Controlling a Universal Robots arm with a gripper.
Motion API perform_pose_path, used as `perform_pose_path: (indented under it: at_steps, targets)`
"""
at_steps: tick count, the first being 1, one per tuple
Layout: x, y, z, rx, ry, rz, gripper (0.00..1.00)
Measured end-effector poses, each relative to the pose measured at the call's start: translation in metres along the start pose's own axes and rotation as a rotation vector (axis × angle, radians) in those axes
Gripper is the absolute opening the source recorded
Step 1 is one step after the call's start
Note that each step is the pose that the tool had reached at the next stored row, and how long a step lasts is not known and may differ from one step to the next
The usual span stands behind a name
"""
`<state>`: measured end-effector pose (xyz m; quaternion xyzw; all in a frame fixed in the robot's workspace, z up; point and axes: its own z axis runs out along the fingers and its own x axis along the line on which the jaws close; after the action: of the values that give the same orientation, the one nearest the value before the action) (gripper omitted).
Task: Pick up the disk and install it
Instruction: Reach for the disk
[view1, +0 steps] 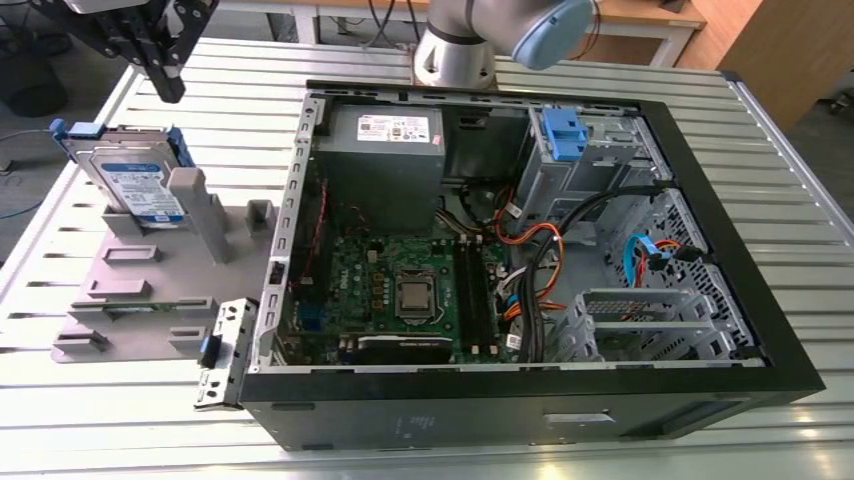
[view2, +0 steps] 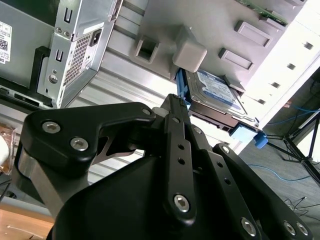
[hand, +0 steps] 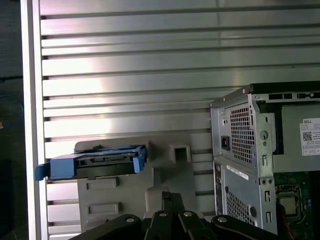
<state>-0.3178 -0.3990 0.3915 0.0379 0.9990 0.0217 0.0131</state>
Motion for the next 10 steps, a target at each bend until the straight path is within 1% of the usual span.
perform_pose_path:
  at_steps: [1, 3, 10]
  targets:
    - [0.0001, 0.0000, 0.0000, 0.0000, 0.0000, 0.000, 0.11]
    - [0.0062, -0.0005, -0.0002, 0.0000, 0.0000, 0.000, 0.11]
    - [0.0066, -0.0005, 0.0000, -0.0001, -0.0001, 0.000, 0.11]
